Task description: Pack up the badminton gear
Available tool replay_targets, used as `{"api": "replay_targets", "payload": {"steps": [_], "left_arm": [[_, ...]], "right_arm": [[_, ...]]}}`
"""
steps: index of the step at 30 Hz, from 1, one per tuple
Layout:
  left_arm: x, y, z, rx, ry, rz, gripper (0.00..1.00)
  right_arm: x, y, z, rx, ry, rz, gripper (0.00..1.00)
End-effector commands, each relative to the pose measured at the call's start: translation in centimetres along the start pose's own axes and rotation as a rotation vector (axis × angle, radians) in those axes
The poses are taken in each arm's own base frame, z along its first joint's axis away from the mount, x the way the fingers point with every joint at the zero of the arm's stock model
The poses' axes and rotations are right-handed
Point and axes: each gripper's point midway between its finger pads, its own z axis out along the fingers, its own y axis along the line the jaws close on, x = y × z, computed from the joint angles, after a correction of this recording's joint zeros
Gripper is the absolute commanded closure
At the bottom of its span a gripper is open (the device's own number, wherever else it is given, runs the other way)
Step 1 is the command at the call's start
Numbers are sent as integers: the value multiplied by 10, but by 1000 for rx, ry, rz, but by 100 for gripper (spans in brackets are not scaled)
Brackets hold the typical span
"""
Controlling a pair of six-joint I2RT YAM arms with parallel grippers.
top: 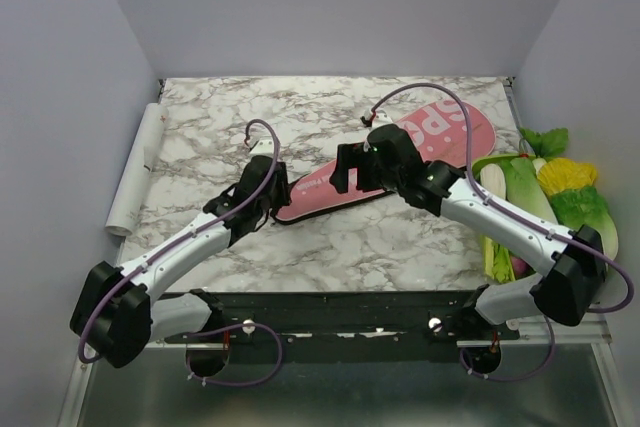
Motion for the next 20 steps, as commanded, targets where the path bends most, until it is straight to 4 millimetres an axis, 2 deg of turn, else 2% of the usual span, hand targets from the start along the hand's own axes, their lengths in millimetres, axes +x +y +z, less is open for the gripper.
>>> {"api": "replay_targets", "payload": {"steps": [1, 3, 5, 6, 10, 15, 20], "left_arm": [[-38, -19, -11, 71, -83, 30, 31], [-42, -17, -14, 55, -82, 44, 24], [-52, -20, -20, 60, -99, 56, 5], [-53, -19, -23, 60, -92, 61, 1], [-73, -25, -40, 81, -126, 86, 1], [-79, -23, -47, 78, -133, 118, 1], [-81, -22, -47, 70, -143, 120, 1]], "right_arm": [[-32, -2, -19, 13, -95, -31, 0], [-41, -6, -23, 40, -135, -29, 0], [-50, -2, -28, 28, -154, -50, 0], [-53, -1, -30, 20, -152, -68, 0], [-57, -1, -35, 38, -145, -66, 0], [-53, -4, -41, 14, -186, -76, 0], [-59, -4, -41, 17, -213, -91, 0]]}}
